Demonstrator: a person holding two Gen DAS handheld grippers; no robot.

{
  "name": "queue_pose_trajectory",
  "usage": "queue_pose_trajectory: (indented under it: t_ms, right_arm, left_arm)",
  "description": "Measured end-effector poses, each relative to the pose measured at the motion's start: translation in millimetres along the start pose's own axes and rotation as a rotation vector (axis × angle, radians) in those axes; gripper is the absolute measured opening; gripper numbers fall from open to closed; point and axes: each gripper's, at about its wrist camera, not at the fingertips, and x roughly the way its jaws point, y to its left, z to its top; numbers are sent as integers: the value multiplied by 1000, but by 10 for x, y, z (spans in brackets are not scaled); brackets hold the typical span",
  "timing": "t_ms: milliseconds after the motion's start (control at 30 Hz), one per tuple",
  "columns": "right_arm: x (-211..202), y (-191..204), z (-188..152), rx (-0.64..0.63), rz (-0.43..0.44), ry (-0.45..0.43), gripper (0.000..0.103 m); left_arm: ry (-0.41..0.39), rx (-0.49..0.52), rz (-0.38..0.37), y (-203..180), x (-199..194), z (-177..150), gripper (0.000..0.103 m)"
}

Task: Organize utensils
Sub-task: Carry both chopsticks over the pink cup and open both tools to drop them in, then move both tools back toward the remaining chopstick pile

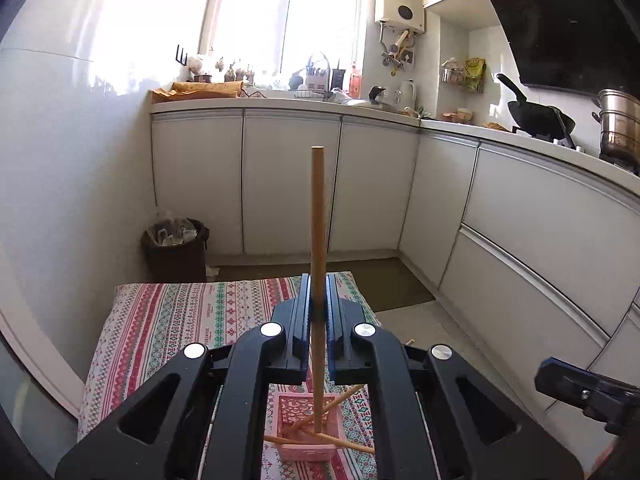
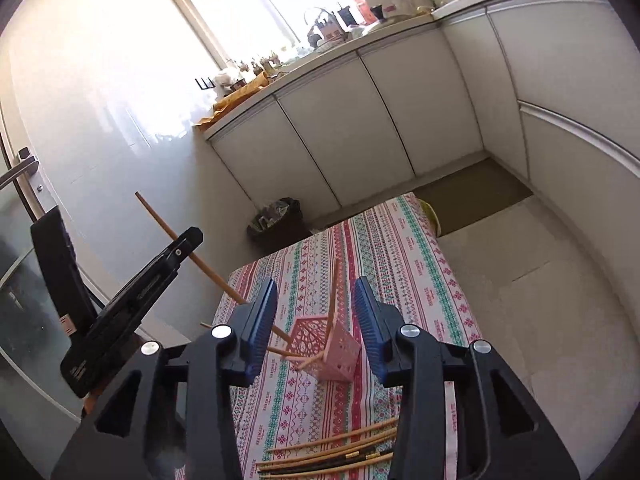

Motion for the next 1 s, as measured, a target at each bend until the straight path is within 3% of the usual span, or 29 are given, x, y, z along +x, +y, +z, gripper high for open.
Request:
queue_pose_trajectory:
  t_ms: [33, 67, 100, 300, 367, 400, 500, 533, 567, 633, 800, 900, 1000]
  right_arm:
    - [-2, -54, -43, 18, 0, 7, 41]
    - [3, -115, -85, 34, -4, 16, 42]
    - [13, -172, -118, 49, -9, 25, 42]
    - [15, -293, -185, 75, -10, 45, 44]
    - [-22, -274, -196, 68, -8, 36, 46]
    - [-40, -269, -203, 67, -9, 34, 47]
    - [-86, -291, -231, 83, -19, 26, 56]
    - [-102, -322, -249, 102, -24, 25, 63]
    - [-122, -366, -276, 126, -29, 24, 71]
    - [-159, -498, -351, 190, -37, 32, 79]
    - [-85, -865, -594, 286, -133, 109, 88]
    - [92, -989, -702, 292, -196, 222, 90]
    - [266, -973, -852, 248, -225, 342, 90]
  left_arm:
    - [-1, 4, -4, -22, 28, -43, 14]
    - [0, 7, 24, -40, 36, -73, 29]
    - [-8, 5, 35, -34, 17, -84, 34]
    - [-80, -19, 39, 28, -339, 21, 48]
    - [-95, -29, 38, 42, -481, 33, 61]
    - [-107, -33, 30, 49, -570, 24, 62]
    - [-113, -23, 13, 24, -790, -51, 70]
    - [-105, -15, 2, 6, -837, -97, 79]
    - [-88, 2, -11, -10, -888, -165, 87]
    - [-25, 70, -37, -64, -922, -338, 90]
    - [263, 266, -128, -179, -699, -931, 96]
    - [409, 328, -149, -163, -553, -1294, 96]
    - [506, 346, -170, -162, -472, -1590, 96]
